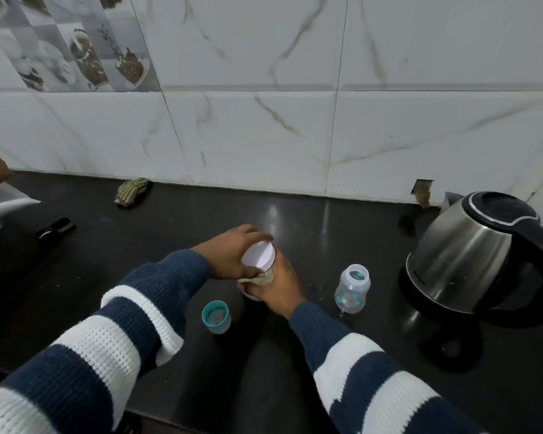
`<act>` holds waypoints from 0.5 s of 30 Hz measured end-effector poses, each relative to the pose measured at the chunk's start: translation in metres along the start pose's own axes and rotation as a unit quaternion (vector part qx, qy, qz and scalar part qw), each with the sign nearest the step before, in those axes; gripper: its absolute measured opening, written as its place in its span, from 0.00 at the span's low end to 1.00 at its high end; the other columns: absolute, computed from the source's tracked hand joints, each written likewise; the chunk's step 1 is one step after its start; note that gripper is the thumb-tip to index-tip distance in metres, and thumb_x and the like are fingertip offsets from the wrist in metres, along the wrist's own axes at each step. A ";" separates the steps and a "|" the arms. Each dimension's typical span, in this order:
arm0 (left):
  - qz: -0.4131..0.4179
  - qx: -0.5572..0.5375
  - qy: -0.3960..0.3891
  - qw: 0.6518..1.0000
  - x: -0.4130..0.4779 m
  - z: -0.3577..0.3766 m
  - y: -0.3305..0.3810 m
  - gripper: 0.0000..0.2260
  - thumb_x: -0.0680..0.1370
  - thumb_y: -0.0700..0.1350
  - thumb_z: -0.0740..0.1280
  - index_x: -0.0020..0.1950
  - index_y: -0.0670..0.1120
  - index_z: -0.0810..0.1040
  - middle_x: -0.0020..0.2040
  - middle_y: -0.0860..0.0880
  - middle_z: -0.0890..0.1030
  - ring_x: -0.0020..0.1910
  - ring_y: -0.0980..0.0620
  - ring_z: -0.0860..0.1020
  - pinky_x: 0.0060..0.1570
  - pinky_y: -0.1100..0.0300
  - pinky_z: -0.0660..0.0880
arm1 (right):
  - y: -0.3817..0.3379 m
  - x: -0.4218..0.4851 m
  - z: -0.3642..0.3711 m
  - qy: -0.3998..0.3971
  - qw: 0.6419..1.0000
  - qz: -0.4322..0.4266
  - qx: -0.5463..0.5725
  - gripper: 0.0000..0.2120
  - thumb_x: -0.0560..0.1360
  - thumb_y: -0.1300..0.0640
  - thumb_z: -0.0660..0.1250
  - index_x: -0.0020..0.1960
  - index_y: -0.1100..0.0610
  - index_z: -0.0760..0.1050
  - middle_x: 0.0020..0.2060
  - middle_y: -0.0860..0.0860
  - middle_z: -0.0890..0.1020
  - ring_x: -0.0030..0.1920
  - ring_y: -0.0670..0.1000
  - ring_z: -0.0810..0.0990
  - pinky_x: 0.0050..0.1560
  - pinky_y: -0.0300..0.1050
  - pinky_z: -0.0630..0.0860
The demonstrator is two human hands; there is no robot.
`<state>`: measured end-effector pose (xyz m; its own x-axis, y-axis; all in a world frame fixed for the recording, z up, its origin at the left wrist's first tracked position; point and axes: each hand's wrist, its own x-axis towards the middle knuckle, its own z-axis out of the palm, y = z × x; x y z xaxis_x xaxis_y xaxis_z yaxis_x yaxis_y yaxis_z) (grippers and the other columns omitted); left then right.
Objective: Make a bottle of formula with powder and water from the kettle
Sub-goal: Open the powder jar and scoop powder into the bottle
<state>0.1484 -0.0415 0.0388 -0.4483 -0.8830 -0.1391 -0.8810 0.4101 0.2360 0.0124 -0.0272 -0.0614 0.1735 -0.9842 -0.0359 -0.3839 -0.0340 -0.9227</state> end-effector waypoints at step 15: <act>-0.316 -0.769 0.086 0.549 -0.028 0.047 -0.064 0.20 0.78 0.49 0.57 0.68 0.42 0.68 0.65 0.34 0.73 0.61 0.32 0.75 0.48 0.41 0.79 | 0.009 -0.018 -0.006 0.064 0.994 -0.079 -0.030 0.40 0.58 0.45 0.80 0.66 0.46 0.67 0.59 0.44 0.75 0.61 0.46 0.73 0.60 0.42 0.71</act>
<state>0.2101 -0.0325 -0.0175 0.0107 -0.8002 -0.5996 0.3758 -0.5525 0.7440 0.0006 -0.0111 -0.0668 0.1207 -0.9798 0.1593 -0.4152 -0.1956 -0.8885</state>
